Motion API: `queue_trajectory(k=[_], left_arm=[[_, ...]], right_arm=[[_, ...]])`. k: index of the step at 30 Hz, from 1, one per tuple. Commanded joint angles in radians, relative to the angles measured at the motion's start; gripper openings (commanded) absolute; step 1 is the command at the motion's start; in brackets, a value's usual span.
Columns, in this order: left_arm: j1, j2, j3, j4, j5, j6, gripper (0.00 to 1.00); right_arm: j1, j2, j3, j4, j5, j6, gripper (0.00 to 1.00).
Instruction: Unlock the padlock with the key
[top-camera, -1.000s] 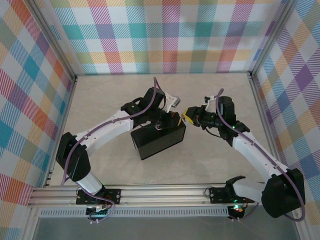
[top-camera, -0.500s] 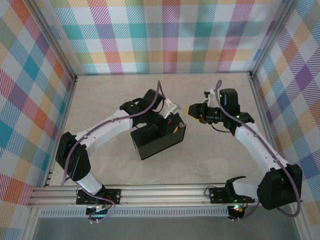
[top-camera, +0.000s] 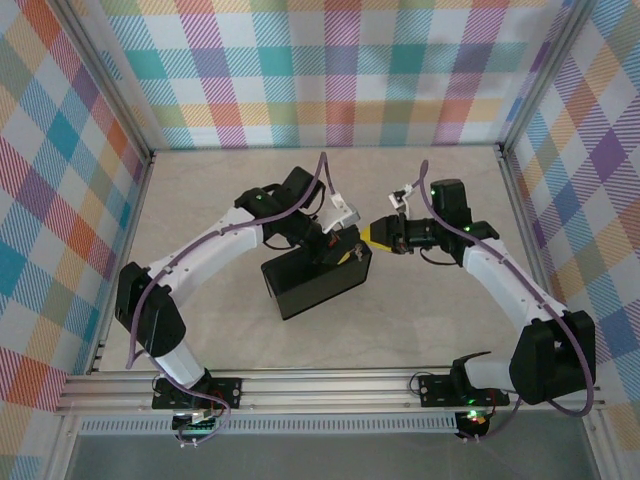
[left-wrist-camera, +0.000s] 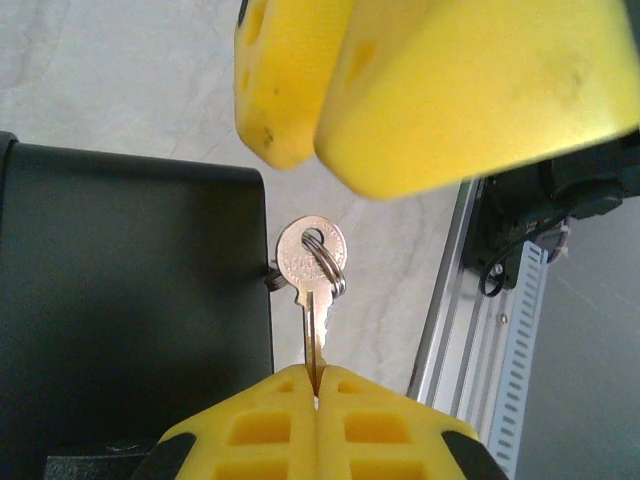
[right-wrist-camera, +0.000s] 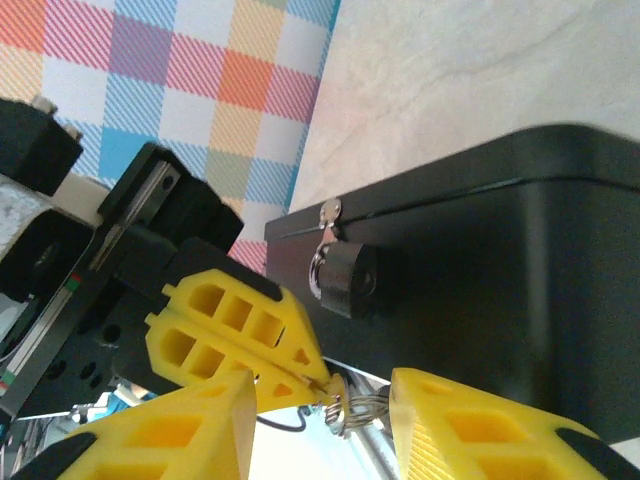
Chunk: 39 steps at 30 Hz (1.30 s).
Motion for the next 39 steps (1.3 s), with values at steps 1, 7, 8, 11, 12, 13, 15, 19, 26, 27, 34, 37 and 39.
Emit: queue_trajectory(k=[1, 7, 8, 11, 12, 13, 15, 19, 26, 27, 34, 37, 39], left_arm=[[0.009, 0.006, 0.045, -0.068, 0.032, 0.072, 0.00], [0.019, 0.029, 0.090, -0.115, 0.031, 0.111, 0.00], [0.021, 0.032, 0.099, -0.126, 0.033, 0.120, 0.00], [0.021, 0.044, 0.125, -0.146, 0.032, 0.136, 0.00], [0.020, 0.047, 0.131, -0.153, 0.035, 0.141, 0.00], [0.020, 0.049, 0.135, -0.156, 0.038, 0.144, 0.00], [0.020, 0.052, 0.136, -0.161, 0.041, 0.152, 0.00], [0.020, 0.057, 0.142, -0.180, 0.022, 0.163, 0.00], [0.024, 0.071, 0.123, -0.165, 0.017, 0.154, 0.00], [0.028, 0.071, 0.117, -0.158, 0.022, 0.151, 0.00], [0.062, 0.064, 0.090, -0.099, 0.103, 0.112, 0.00], [0.069, 0.063, 0.088, -0.103, 0.127, 0.114, 0.00], [0.072, 0.060, 0.081, -0.101, 0.145, 0.115, 0.00]], right_arm=[[0.011, -0.009, -0.016, 0.003, -0.039, -0.021, 0.39], [0.015, -0.019, -0.048, 0.019, -0.058, -0.013, 0.34], [0.016, -0.019, -0.053, 0.023, -0.061, -0.010, 0.33], [0.023, -0.024, -0.061, 0.027, -0.067, -0.007, 0.31], [0.025, -0.025, -0.065, 0.034, -0.068, -0.002, 0.31], [0.025, -0.026, -0.071, 0.047, -0.072, 0.004, 0.30], [0.026, -0.025, -0.075, 0.056, -0.073, 0.011, 0.30], [0.024, -0.027, -0.068, 0.047, -0.060, 0.004, 0.30], [0.029, -0.001, -0.061, 0.064, -0.077, 0.013, 0.29], [0.029, -0.004, -0.066, 0.062, -0.073, 0.009, 0.30], [0.035, -0.012, -0.084, 0.033, -0.043, -0.046, 0.33], [0.036, -0.008, -0.086, 0.034, -0.023, -0.071, 0.33], [0.036, -0.002, -0.089, 0.059, -0.025, -0.071, 0.33]])
